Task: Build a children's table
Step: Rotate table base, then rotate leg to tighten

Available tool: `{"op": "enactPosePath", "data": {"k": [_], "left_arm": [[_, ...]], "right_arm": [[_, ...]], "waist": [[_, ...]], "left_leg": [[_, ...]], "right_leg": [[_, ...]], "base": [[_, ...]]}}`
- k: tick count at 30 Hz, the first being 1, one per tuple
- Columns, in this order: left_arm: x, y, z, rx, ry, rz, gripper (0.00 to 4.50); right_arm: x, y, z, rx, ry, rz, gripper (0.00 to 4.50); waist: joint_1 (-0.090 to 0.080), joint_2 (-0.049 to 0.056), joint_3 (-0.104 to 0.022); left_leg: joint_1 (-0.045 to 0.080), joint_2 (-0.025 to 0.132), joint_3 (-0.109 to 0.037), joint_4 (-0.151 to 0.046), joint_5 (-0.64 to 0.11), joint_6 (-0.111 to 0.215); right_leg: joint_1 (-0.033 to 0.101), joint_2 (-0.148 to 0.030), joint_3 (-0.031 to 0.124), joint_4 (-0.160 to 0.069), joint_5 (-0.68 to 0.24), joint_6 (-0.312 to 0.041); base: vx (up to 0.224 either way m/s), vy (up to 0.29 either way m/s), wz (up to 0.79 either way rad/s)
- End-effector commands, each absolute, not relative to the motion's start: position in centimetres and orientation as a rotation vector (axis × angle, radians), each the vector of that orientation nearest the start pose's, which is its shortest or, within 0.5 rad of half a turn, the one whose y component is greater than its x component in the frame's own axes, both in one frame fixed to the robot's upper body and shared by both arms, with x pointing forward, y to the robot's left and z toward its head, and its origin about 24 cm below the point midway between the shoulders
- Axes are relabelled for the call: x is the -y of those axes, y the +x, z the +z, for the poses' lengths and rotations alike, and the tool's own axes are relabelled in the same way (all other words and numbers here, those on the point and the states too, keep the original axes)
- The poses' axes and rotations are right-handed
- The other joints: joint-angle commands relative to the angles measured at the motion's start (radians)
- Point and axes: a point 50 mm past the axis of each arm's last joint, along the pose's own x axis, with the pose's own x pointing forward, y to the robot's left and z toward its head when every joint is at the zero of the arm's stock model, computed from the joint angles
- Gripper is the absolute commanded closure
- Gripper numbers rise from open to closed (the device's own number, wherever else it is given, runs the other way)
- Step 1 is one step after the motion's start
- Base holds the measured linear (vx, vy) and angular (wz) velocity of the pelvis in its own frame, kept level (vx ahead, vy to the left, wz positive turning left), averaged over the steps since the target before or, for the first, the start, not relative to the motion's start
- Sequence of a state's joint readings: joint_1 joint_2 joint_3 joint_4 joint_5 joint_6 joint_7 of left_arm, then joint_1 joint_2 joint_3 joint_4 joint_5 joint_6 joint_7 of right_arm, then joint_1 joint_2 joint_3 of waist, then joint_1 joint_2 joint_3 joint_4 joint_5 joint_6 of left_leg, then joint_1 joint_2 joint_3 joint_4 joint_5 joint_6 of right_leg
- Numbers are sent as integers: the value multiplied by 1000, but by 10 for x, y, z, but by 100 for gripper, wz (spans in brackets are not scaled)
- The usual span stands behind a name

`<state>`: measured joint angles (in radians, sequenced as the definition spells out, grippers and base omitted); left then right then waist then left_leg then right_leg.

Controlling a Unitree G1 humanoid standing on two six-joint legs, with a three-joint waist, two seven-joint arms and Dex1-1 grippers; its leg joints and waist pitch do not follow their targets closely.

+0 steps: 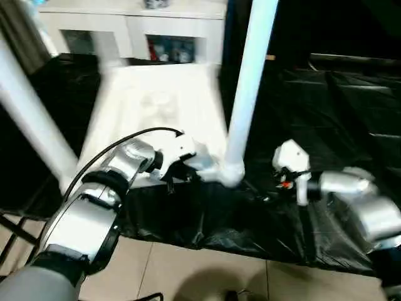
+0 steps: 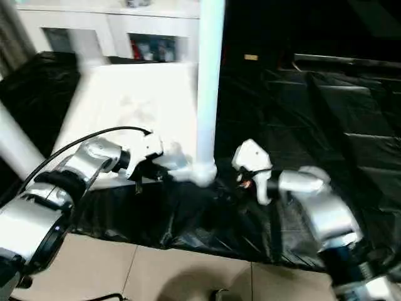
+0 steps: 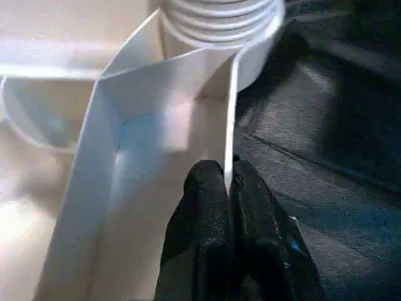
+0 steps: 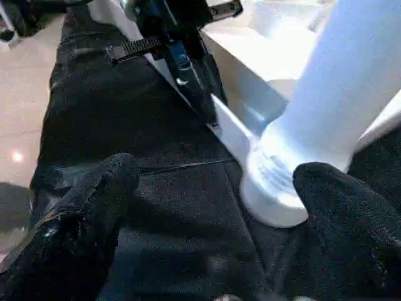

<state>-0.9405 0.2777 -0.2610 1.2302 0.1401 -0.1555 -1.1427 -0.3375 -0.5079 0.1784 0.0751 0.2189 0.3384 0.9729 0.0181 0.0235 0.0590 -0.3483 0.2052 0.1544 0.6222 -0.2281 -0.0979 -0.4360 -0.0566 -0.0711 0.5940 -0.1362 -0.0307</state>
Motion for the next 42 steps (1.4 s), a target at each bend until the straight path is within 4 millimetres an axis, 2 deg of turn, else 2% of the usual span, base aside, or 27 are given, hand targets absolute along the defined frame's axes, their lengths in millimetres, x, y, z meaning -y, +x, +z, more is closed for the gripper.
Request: {"op": "enactPosePath", "data": {"k": [1, 2, 3, 4, 7, 9, 15, 18, 20, 22, 24, 28, 30, 32, 36, 41, 42], "left_arm": [[-140, 352, 55, -481, 460, -1268, 449], [-138, 347, 50, -476, 478, -1311, 449], [-137, 346, 49, -473, 479, -1314, 449], [-135, 346, 47, -466, 474, -1316, 449], [-128, 342, 47, -424, 439, -1353, 449], [-125, 340, 45, -419, 411, -1372, 449], [-127, 334, 41, -408, 428, -1393, 449], [-128, 334, 42, -401, 415, -1396, 449], [-129, 333, 42, -399, 415, -1410, 450], [-131, 331, 42, -409, 421, -1419, 450], [-134, 329, 41, -423, 436, -1427, 450], [-135, 329, 40, -426, 438, -1432, 450], [-135, 329, 41, -426, 444, -1429, 450], [-136, 329, 41, -429, 443, -1433, 450], [-138, 329, 42, -442, 445, -1441, 450], [-133, 331, 41, -453, 432, -1402, 450], [-128, 333, 38, -460, 452, -1356, 450]], "right_arm": [[162, 290, 78, -281, -268, 1014, 0], [161, 295, 74, -284, -267, 980, 0], [160, 297, 73, -280, -272, 964, 0], [158, 300, 72, -274, -274, 945, 0], [154, 307, 71, -266, -278, 913, 0], [151, 309, 69, -269, -291, 919, 0], [143, 310, 65, -284, -287, 990, 0], [142, 312, 63, -287, -288, 997, 0], [141, 315, 62, -292, -287, 1002, 36], [139, 318, 60, -295, -288, 1001, 39], [137, 321, 58, -300, -291, 1008, 66], [136, 323, 56, -306, -294, 1017, 96], [134, 323, 55, -317, -297, 1035, 109], [134, 324, 54, -320, -298, 1039, 129], [132, 326, 51, -328, -289, 1054, 163], [124, 325, 44, -314, -223, 1020, 178], [120, 324, 40, -305, -182, 968, 179]], "waist": [[17, -29, -83], [16, -23, -84], [17, -26, -81], [23, -23, -79], [27, -26, -78], [32, -24, -79], [40, -31, -83], [42, -32, -81], [40, -33, -81], [38, -32, -80], [39, -33, -80], [39, -30, -81], [40, -34, -83], [39, -33, -81], [38, -37, -79], [33, -36, -79], [29, -36, -78]], "left_leg": [[-29, -8, 7, -63, -29, 107], [-19, -4, 10, -65, -40, 103], [-16, -2, 13, -66, -50, 103], [-11, 0, 15, -67, -62, 100], [-7, 5, 15, -70, -68, 90], [-5, 7, 17, -71, -67, 90], [-11, 10, 19, -69, -37, 108], [-11, 9, 20, -69, -46, 104], [-12, 10, 19, -71, -47, 100], [-10, 10, 20, -71, -59, 94], [-9, 10, 20, -72, -62, 90], [-10, 12, 20, -72, -52, 91], [-11, 12, 20, -71, -44, 95], [-11, 12, 21, -71, -49, 97], [-11, 12, 22, -72, -59, 92], [-11, 12, 21, -74, -71, 84], [-11, 12, 19, -75, -81, 75]], "right_leg": [[101, -61, 32, -70, -287, -152], [90, -60, 33, -73, -297, -167], [86, -57, 33, -77, -305, -171], [82, -58, 35, -76, -314, -176], [80, -63, 37, -72, -316, -179], [81, -65, 41, -67, -295, -190], [85, -69, 45, -52, -205, -214], [85, -70, 45, -55, -238, -205], [84, -71, 44, -55, -255, -201], [81, -71, 44, -59, -280, -193], [82, -71, 44, -58, -287, -188], [81, -70, 45, -55, -258, -196], [83, -71, 45, -51, -237, -204], [82, -71, 45, -51, -240, -207], [80, -71, 44, -55, -278, -195], [79, -72, 45, -57, -279, -198], [79, -73, 45, -58, -295, -193]], "base": [[0, 0, 0], [0, 0, 0], [0, 0, 0], [0, 0, 0], [0, 0, 0], [0, 0, 0], [0, 0, 0], [0, 0, 0], [0, 0, 0], [0, 0, 0], [0, 0, 0], [0, 0, 0], [0, 0, 0], [0, 0, 0], [0, 0, 0], [0, 0, 0], [0, 0, 0]]}}
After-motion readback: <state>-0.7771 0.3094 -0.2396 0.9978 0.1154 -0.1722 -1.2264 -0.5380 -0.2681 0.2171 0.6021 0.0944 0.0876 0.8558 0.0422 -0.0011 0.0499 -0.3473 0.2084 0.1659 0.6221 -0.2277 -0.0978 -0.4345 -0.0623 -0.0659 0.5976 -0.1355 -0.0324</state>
